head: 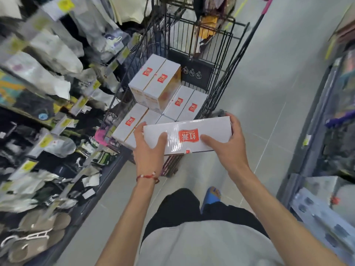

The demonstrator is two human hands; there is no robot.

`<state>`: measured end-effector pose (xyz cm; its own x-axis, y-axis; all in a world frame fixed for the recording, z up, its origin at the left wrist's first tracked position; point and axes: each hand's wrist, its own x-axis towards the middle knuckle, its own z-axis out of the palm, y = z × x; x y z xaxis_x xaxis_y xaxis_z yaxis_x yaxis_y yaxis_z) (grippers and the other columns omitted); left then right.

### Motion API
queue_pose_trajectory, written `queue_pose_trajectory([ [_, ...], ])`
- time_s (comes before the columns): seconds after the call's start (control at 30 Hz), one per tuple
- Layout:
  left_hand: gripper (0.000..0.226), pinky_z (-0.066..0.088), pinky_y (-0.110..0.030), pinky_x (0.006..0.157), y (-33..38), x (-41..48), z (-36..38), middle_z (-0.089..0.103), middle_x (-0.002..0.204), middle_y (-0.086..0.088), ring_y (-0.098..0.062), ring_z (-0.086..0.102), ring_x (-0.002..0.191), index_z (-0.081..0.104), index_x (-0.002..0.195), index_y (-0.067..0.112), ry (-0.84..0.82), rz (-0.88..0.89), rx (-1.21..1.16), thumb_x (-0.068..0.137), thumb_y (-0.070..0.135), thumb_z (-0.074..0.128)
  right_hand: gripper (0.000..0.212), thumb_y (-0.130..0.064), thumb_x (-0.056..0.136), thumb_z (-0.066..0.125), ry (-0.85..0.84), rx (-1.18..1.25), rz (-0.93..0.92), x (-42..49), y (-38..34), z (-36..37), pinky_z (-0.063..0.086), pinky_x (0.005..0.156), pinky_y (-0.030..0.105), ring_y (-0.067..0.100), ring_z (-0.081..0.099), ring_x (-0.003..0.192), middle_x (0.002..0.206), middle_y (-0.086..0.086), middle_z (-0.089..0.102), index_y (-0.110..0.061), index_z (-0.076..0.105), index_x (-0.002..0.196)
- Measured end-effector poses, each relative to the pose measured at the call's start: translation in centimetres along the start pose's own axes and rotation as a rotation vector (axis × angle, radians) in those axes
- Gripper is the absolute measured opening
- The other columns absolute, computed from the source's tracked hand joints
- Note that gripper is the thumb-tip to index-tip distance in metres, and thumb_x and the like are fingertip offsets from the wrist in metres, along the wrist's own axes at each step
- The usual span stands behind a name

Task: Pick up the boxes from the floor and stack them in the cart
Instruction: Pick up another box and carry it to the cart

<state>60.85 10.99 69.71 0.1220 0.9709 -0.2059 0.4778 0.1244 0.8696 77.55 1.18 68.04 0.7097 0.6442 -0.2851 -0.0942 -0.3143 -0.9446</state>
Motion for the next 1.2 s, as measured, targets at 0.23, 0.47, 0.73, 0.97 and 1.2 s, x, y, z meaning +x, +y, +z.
queue_pose_trajectory([
  [0.23, 0.054, 0.055, -0.024, 0.079, 2.2, 7.0, 4.6, 0.062, 0.113, 0.004, -0.013, 0.064, 0.095, 0.039, 0.139, 0.032, 0.112, -0.108, -0.028, 0.092, 0.037, 0.067, 0.092, -0.021, 0.073, 0.093, -0.098, -0.090, -0.016, 11.0, -2.5, 0.5, 0.058, 0.100, 0.044, 0.017, 0.059, 0.122, 0.135, -0.009, 0.057, -0.035, 0.043, 0.148],
  [0.47, 0.058, 0.059, -0.048, 0.086, 4.5, 14.3, 7.0, 0.064, 0.122, 0.001, -0.022, 0.068, 0.103, 0.038, 0.136, 0.043, 0.206, -0.251, -0.109, 0.086, 0.050, 0.067, 0.093, -0.042, 0.067, 0.090, -0.233, -0.172, -0.026, 20.9, -5.7, 4.1, 0.061, 0.094, 0.047, 0.018, 0.058, 0.123, 0.131, -0.018, 0.055, -0.046, 0.040, 0.145],
  [0.73, 0.055, 0.060, -0.036, 0.081, 5.7, 18.8, 11.0, 0.066, 0.115, 0.006, -0.015, 0.068, 0.098, 0.037, 0.138, 0.037, 0.296, -0.376, -0.123, 0.091, 0.038, 0.067, 0.094, -0.026, 0.077, 0.091, -0.377, -0.292, 0.017, 29.7, -6.7, 5.4, 0.053, 0.108, 0.046, 0.012, 0.053, 0.129, 0.141, -0.014, 0.054, -0.037, 0.038, 0.152],
  [0.97, 0.075, 0.055, -0.033, 0.093, 7.1, 20.2, 15.7, 0.063, 0.124, 0.008, -0.016, 0.064, 0.106, 0.032, 0.145, 0.035, 0.426, -0.492, -0.137, 0.084, 0.039, 0.076, 0.094, -0.032, 0.074, 0.093, -0.617, -0.396, 0.048, 37.4, -6.2, 5.5, 0.050, 0.110, 0.045, 0.015, 0.056, 0.128, 0.137, -0.011, 0.059, -0.037, 0.039, 0.151],
  [1.2, 0.073, 0.038, 0.001, 0.061, 7.5, 20.9, 19.9, 0.048, 0.113, 0.012, -0.012, 0.053, 0.097, 0.034, 0.146, 0.024, 0.570, -0.640, -0.196, 0.087, 0.026, 0.076, 0.088, -0.030, 0.073, 0.093, -0.859, -0.553, -0.026, 42.2, -6.1, 6.2, 0.046, 0.112, 0.039, 0.012, 0.051, 0.130, 0.132, -0.013, 0.057, -0.035, 0.041, 0.144],
])
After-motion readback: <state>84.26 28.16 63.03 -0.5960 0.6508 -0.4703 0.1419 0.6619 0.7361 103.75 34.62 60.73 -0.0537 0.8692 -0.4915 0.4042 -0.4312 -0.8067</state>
